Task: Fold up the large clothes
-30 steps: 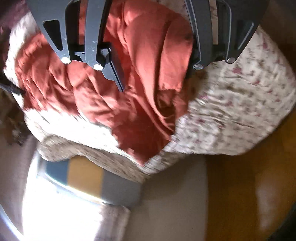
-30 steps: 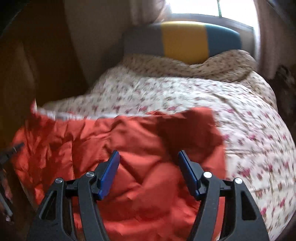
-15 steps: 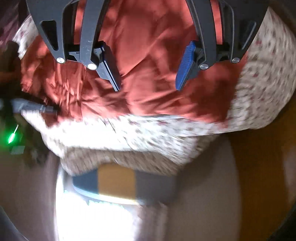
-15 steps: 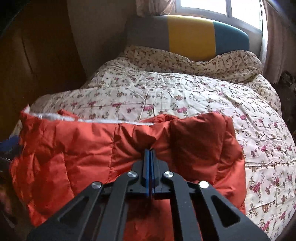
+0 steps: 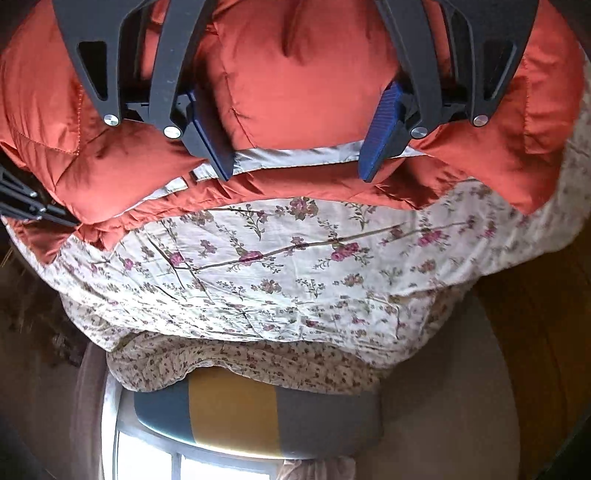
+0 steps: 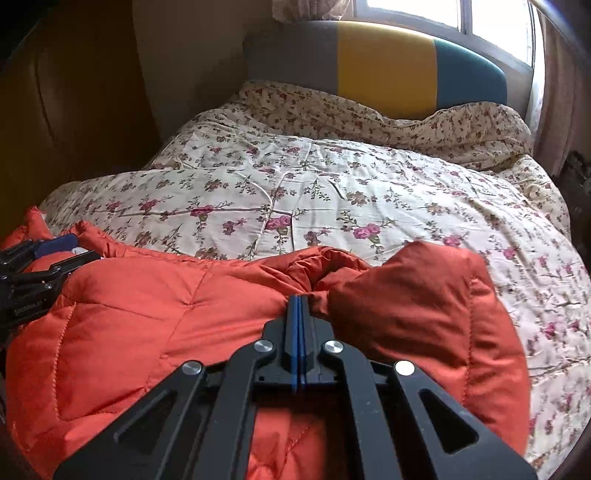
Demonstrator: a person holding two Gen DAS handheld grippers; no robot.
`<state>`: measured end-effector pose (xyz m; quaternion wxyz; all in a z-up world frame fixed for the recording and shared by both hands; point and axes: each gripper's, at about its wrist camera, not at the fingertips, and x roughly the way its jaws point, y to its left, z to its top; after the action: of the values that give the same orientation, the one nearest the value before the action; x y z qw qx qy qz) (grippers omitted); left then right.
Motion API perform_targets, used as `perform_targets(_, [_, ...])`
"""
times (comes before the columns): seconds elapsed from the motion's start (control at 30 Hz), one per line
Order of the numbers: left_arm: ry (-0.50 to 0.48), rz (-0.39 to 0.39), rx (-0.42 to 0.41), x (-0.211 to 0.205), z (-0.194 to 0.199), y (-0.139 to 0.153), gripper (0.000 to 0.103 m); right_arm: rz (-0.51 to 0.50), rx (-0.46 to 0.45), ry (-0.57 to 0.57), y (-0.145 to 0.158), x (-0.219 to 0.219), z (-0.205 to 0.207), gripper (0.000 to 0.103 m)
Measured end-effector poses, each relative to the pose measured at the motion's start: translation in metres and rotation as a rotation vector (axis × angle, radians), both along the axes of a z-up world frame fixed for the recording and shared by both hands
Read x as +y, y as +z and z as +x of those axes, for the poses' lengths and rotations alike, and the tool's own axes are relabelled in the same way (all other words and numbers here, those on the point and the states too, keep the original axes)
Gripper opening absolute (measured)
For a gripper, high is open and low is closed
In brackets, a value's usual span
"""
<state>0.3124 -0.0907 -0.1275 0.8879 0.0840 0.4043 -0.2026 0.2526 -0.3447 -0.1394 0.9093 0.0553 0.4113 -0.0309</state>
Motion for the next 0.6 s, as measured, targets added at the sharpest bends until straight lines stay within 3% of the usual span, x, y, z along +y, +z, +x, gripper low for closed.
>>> perform_targets(0.17, [0.011,-0.039,-0.021,0.000,0.006,-0.010,0.071,0.035,-0.026,-0.012,-0.009,-0.005,0.005,0.000])
perform_targets(0.6, [0.025,-0.050,-0.035,-0.005,0.012,-0.024,0.071,0.039,-0.040,-0.034,-0.022,-0.005,0.013,0.000])
